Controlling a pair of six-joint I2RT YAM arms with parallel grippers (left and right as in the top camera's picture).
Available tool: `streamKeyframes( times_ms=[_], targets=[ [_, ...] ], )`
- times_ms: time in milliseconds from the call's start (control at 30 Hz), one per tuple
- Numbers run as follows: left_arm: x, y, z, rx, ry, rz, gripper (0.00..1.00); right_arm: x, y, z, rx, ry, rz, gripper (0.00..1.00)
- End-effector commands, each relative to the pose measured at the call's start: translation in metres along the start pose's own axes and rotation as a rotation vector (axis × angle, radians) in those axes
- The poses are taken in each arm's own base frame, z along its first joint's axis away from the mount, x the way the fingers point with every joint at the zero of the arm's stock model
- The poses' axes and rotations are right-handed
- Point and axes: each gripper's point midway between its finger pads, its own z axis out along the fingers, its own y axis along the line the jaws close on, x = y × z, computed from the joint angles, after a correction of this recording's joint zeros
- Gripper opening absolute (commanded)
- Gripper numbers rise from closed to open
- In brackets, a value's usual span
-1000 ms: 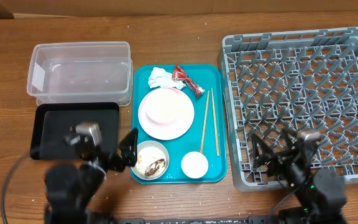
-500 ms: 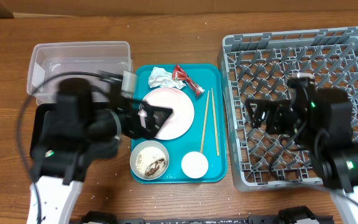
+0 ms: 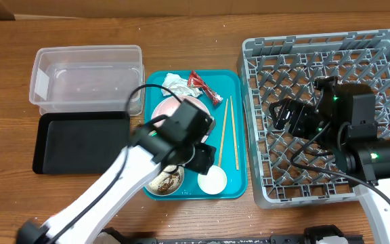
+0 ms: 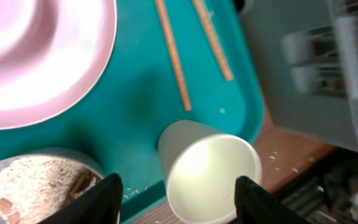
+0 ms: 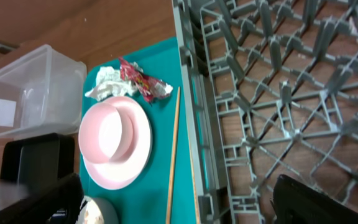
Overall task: Sort waste into correct bins and load items into the dishwasher
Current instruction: 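Grasp the white cup on the teal tray with the left gripper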
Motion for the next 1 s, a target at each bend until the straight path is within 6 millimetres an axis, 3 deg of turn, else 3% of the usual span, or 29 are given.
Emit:
streamKeyframes(
  times_ms=[0,167,367,467,533,733,833,967],
  targets=[
    [0.005,0.003,0.03,-0.036,0.089,0.004,0.55,-0.009,0.006,-0.01,-0.015,-0.029,0.004,1.0],
    [0.019,-0.004,0.058,-0.059,0.177,0.04,0.47,-0.007,0.006,-0.01,-0.013,-0.024,0.006,1.0],
    [0.017,0.0,0.063,-0.106,0.16,0.064,0.37,-0.007,0.006,-0.01,-0.013,-0.024,0.006,1.0],
    [0.015,0.004,0.06,-0.106,0.157,0.03,0.09,-0.008,0.006,-0.01,-0.013,-0.026,0.005,1.0],
    [0.012,0.007,0.053,-0.106,0.145,0.005,0.04,-0.008,0.006,-0.01,-0.014,-0.028,0.004,1.0],
    [-0.021,0.016,-0.001,0.003,0.002,-0.109,0.04,-0.01,0.012,-0.01,-0.045,-0.032,-0.002,1.0],
    [-0.046,0.012,-0.036,0.231,-0.104,-0.148,0.04,0.0,0.034,-0.012,-0.17,0.021,-0.052,0.87],
    [-0.068,-0.004,-0.092,0.686,-0.206,-0.121,0.04,0.02,0.079,-0.024,-0.442,0.097,-0.244,0.8]
  ],
)
